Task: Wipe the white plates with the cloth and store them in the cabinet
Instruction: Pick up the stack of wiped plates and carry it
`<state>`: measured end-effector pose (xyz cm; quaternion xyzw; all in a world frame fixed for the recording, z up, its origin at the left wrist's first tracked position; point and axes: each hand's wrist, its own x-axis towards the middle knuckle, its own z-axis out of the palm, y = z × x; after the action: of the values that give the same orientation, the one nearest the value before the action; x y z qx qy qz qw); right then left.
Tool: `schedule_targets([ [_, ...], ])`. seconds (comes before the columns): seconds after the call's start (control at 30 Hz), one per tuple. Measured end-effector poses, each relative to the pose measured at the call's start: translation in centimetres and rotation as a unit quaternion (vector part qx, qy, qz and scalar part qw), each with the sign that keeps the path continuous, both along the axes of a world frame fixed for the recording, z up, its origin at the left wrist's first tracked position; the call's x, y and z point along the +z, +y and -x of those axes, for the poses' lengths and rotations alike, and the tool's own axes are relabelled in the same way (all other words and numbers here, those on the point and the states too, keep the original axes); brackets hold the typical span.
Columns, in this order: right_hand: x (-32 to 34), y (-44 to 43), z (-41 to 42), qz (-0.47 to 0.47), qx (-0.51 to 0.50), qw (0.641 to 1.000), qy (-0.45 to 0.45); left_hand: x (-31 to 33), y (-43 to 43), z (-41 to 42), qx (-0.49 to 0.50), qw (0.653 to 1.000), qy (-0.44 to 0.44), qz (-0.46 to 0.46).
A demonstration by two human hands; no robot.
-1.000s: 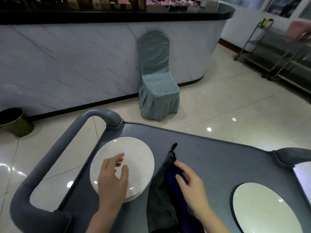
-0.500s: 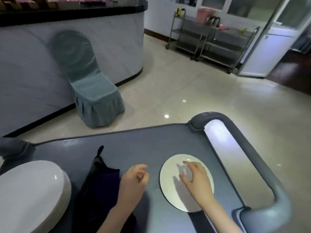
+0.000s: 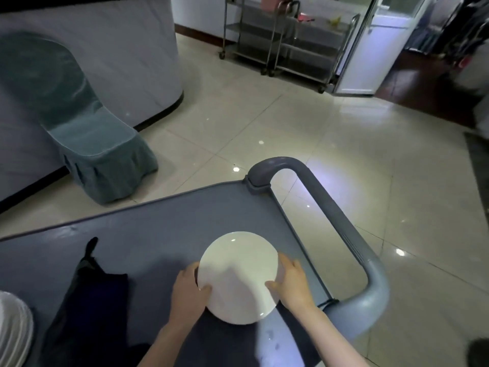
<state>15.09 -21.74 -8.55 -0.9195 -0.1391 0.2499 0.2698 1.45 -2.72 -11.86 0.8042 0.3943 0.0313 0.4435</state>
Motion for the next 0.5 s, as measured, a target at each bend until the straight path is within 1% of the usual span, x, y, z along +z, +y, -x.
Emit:
schedule_targets([
  [0.2, -0.2, 0.0, -0.2, -0.03, -0.036, 0.998, 0.031, 0.9, 0.0, 0.5, 0.025, 0.999, -0.013, 0.034],
  [0.27, -0.2, 0.0, 0.0, -0.056, -0.043, 0.997, 0.039, 1.4, -0.1, 1.3, 0.039, 0.998, -0.024, 0.043],
  [0.37, 0.1, 0.5, 0.6, -0.153, -0.057, 0.985, 0.058, 2.4, 0.2, 2.9, 0.067, 0.995, -0.045, 0.06],
  [0.43, 0.9, 1.5, 1.6, -0.235, -0.067, 0.965, 0.1, 3.3, 0.7, 4.2, 0.095, 0.991, -0.059, 0.073],
  [0.5, 1.7, 3.2, 2.9, -0.293, -0.083, 0.941, 0.146, 4.1, 1.4, 5.7, 0.114, 0.988, -0.073, 0.08],
])
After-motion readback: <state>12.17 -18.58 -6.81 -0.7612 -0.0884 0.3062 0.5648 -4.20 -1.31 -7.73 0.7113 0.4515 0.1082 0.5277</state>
